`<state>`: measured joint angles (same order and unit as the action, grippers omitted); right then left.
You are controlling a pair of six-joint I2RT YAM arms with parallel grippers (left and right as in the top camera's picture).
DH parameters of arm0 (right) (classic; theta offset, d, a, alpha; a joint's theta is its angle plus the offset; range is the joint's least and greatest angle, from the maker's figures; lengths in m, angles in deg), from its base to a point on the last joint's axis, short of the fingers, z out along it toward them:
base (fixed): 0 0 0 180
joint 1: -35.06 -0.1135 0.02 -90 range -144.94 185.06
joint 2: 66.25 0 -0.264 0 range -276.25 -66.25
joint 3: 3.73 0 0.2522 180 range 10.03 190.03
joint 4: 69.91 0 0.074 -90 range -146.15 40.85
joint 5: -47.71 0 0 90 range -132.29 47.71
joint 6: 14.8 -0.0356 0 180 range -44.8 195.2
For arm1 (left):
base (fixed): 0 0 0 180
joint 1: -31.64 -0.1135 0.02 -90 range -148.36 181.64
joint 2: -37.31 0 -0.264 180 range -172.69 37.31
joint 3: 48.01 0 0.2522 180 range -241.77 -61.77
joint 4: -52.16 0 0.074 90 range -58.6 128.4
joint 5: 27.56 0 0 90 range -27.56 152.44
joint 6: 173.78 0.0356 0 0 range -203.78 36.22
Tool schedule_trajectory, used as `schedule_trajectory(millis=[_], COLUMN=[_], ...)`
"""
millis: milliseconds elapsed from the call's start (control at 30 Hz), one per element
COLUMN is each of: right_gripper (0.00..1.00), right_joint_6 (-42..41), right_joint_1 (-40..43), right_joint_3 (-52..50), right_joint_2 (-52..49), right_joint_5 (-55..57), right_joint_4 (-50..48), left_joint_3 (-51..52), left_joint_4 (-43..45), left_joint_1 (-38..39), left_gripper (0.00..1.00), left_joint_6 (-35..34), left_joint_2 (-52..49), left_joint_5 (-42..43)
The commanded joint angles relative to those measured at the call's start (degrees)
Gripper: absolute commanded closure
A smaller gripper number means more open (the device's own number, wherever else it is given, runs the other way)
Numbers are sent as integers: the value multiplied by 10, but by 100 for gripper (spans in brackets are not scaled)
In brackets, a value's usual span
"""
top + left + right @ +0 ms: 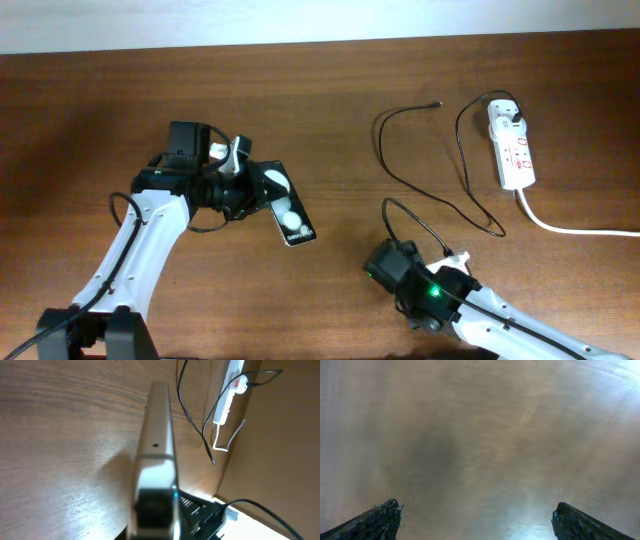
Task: Plug charger to phone and switch on socket
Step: 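Move the right gripper to the black cable and grasp near its USB-C plug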
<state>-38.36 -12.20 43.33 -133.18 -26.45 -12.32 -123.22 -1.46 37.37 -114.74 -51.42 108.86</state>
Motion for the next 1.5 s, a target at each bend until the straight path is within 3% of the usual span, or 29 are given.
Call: schedule_trajectory(millis=[0, 67, 100, 167, 233, 300, 367, 467, 600, 767, 1067, 1100, 1133, 1167, 1233, 1300, 1400, 1467], right_gripper=[1, 1, 1, 0, 11, 15, 15, 21, 25, 25, 25, 28, 47, 56, 84, 96, 96, 96], right_joint_6=[167, 260, 332, 381, 422, 458, 472, 494, 503, 504, 503, 504, 504, 504, 540, 603, 673, 734], right_joint_1=[18, 68, 130, 214, 297, 330, 340, 349, 377, 398, 398, 398, 398, 398, 394, 388, 363, 332], right_joint_3=[48, 96, 146, 199, 260, 315, 389, 577, 749, 750, 749, 749, 749, 749, 748, 748, 748, 748], right_joint_2=[-1, -1, -1, -1, -12, -48, -121, -324, -515, -600, -705, -710, -715, -721, -723, -723, -723, -723], right_joint_5=[112, 95, 48, -8, -56, -75, -75, -77, -73, -62, -94, -94, -94, -97, -96, -97, -97, -138], right_joint_4=[-14, -13, -11, -9, -7, 6, 40, 114, 137, 23, -82, -92, -94, -91, -82, -81, -21, 68], left_joint_3=[-3, -3, -3, -3, -3, -3, -3, -3, -3, -3, -3, -3, -3, -3, -3, -3, -3, -3], left_joint_4=[1, 1, 1, 1, 1, 1, 1, 1, 1, 1, 1, 1, 1, 1, 1, 1, 1, 1], left_joint_1=[-3, -3, -3, -3, -3, -3, -3, -3, -3, -3, -3, -3, -3, -3, -3, -3, -3, -3], left_gripper=[100, 100, 100, 100, 100, 100, 100, 100, 100, 100, 100, 100, 100, 100, 100, 100, 100, 100], left_joint_6=[43, 43, 43, 43, 43, 43, 43, 43, 43, 43, 43, 43, 43, 43, 43, 43, 43, 43], left_joint_2=[0, 0, 0, 0, 0, 0, 0, 0, 0, 0, 0, 0, 0, 0, 0, 0, 0, 0], left_joint_5=[18, 0, 1, 1, 1, 1, 1, 1, 1, 1, 1, 1, 1, 1, 1, 1, 1, 1])
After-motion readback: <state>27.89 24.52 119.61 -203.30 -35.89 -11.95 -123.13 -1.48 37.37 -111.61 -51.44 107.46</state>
